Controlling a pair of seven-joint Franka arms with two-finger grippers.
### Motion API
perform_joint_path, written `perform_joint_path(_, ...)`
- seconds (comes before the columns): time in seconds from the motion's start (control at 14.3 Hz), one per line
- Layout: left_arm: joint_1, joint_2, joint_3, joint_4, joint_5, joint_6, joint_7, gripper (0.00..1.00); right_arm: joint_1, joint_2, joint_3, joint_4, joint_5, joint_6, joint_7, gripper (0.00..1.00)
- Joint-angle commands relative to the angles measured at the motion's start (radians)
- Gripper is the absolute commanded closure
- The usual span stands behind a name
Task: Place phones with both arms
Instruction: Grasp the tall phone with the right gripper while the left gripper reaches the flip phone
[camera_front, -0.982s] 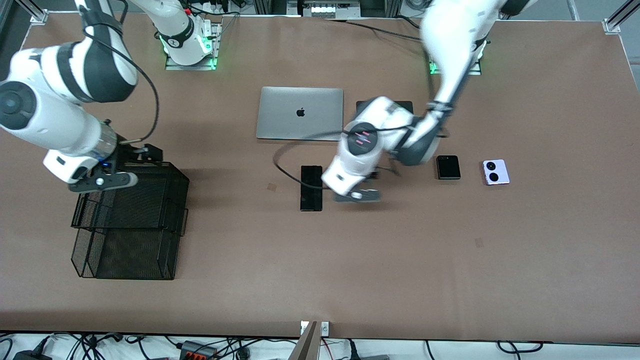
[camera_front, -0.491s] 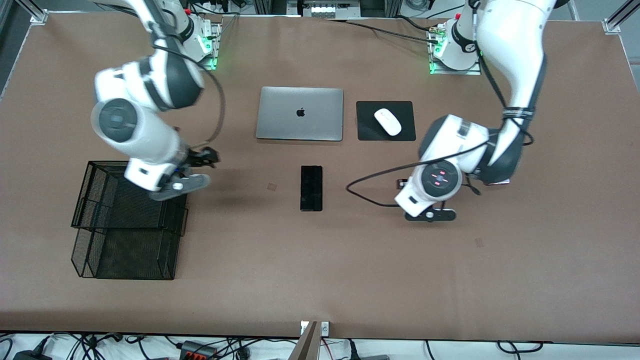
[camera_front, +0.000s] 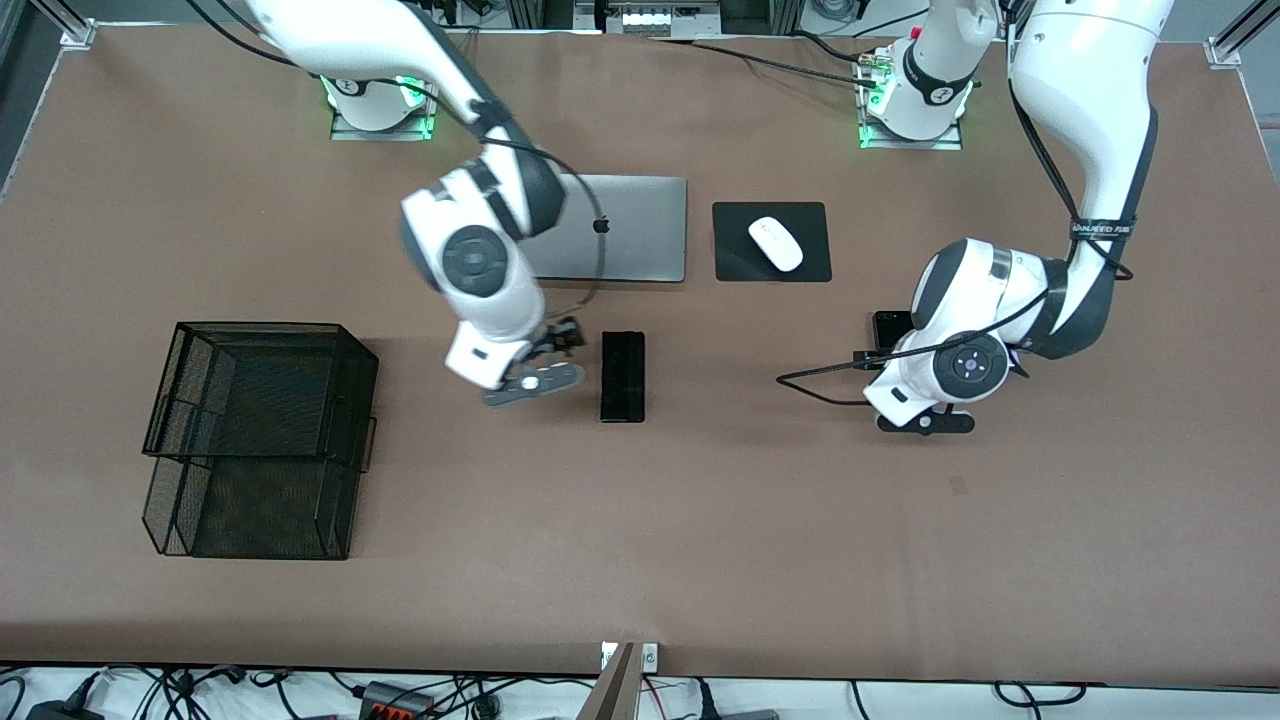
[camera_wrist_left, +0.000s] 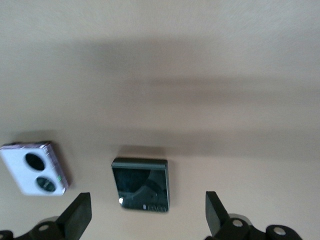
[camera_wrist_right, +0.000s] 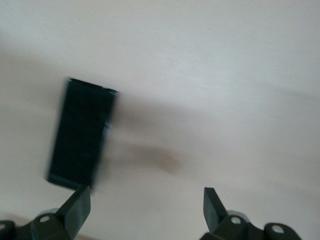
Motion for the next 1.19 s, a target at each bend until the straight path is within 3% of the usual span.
perform_joint_path(0.0,0.057,-0.092,-0.021,-0.221,0.016,0.193,0.060,0.00,0.068,0.090,-0.012,0.080,-0.012,0.047,0.149,0.00)
perform_joint_path(0.14,0.062,-0.098,-0.020,-0.293,0.016,0.293,0.064,0.00,0.076,0.124,-0.012,0.080,-0.004,0.106,0.207,0.00)
perform_joint_path(0.56,0.089,-0.101,-0.021,-0.375,0.016,0.379,0.060,0.00,0.102,0.198,-0.012,0.082,-0.012,0.163,0.309,0.00)
perform_joint_path(1.12,0.091,-0.081,-0.020,-0.412,0.016,0.456,0.064,0.00,0.117,0.251,-0.013,0.091,-0.010,0.236,0.329,0.00)
